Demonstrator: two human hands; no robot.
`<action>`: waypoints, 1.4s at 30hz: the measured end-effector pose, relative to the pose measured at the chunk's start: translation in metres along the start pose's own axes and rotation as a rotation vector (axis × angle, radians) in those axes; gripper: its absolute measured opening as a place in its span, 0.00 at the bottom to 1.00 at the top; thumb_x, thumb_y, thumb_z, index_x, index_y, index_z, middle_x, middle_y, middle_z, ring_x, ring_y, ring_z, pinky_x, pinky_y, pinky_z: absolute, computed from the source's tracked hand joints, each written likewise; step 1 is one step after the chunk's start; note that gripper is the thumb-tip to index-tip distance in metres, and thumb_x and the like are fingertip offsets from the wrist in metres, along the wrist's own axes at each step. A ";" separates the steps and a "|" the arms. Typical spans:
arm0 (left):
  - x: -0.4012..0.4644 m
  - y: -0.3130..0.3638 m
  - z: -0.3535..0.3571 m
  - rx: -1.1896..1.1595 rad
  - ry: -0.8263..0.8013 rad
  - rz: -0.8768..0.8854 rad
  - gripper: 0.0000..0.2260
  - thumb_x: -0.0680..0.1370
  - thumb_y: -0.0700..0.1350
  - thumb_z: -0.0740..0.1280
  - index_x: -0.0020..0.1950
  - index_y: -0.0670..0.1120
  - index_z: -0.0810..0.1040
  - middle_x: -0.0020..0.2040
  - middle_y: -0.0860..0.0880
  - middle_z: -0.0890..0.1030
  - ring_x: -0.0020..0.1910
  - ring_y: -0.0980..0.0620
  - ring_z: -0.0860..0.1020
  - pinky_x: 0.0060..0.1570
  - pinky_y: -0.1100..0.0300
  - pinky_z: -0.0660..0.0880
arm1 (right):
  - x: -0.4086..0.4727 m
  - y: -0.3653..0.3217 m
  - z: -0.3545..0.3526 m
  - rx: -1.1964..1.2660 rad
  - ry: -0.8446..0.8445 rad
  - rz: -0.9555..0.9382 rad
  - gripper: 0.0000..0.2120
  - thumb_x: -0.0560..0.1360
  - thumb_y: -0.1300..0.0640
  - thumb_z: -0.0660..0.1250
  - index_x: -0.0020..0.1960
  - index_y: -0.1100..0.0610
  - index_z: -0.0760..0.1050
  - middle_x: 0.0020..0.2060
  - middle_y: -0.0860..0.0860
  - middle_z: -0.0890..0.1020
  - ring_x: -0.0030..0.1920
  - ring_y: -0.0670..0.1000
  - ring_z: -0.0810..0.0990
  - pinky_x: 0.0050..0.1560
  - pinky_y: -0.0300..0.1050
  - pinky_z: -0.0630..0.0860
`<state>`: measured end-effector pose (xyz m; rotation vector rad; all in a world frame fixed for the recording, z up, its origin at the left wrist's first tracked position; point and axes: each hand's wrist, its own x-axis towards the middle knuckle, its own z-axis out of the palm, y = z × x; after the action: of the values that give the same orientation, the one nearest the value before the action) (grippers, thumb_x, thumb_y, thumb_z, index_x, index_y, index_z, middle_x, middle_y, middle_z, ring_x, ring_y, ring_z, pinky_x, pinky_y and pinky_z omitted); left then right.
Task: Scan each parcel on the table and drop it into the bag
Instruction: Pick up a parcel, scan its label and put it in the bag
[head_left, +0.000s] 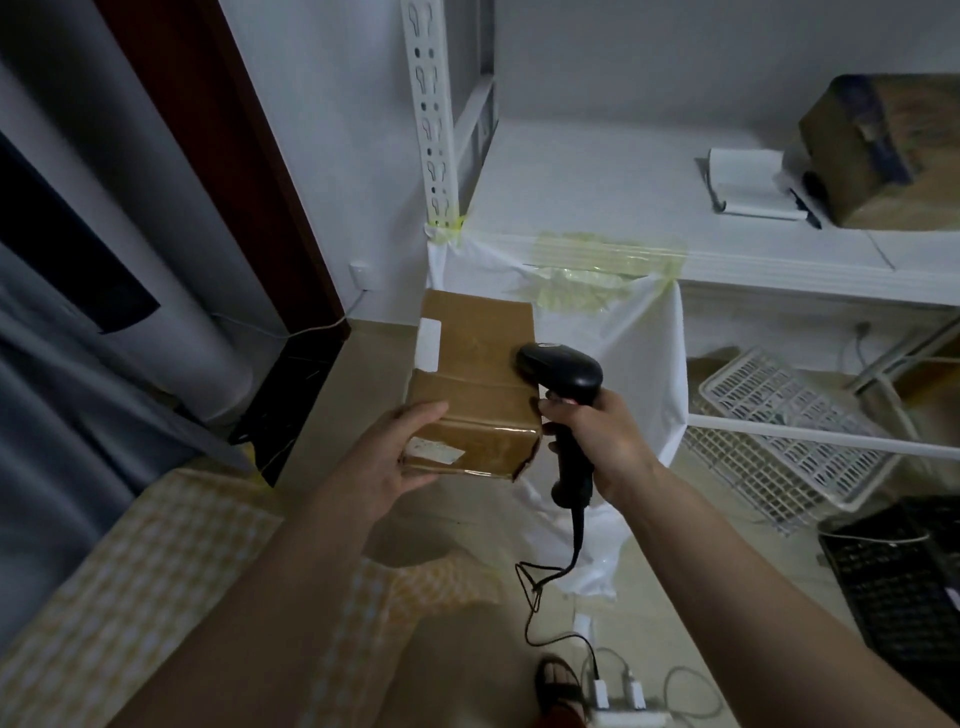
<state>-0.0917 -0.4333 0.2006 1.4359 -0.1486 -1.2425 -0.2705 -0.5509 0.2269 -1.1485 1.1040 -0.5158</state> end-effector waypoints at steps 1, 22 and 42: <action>0.009 0.002 0.014 -0.016 0.000 -0.005 0.12 0.72 0.46 0.74 0.55 0.47 0.80 0.56 0.45 0.82 0.56 0.45 0.80 0.51 0.47 0.79 | 0.009 -0.001 -0.011 0.019 0.007 0.009 0.09 0.75 0.63 0.67 0.54 0.60 0.76 0.44 0.56 0.81 0.44 0.54 0.79 0.44 0.48 0.76; 0.247 -0.137 0.148 0.201 0.189 -0.662 0.26 0.74 0.51 0.72 0.66 0.41 0.70 0.61 0.43 0.74 0.64 0.38 0.72 0.65 0.41 0.67 | 0.168 0.099 -0.127 0.314 0.059 0.336 0.02 0.75 0.68 0.65 0.45 0.63 0.76 0.38 0.59 0.76 0.36 0.55 0.77 0.39 0.48 0.75; 0.176 -0.109 0.134 1.628 0.167 0.325 0.09 0.81 0.43 0.59 0.59 0.46 0.75 0.57 0.47 0.76 0.55 0.47 0.75 0.50 0.55 0.72 | 0.157 0.093 -0.077 -0.039 -0.044 0.266 0.02 0.73 0.66 0.68 0.44 0.62 0.76 0.31 0.55 0.76 0.35 0.55 0.75 0.42 0.50 0.73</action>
<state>-0.1726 -0.6074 0.0455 2.6623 -1.4604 -0.5618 -0.2918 -0.6775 0.0764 -1.0216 1.2107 -0.2614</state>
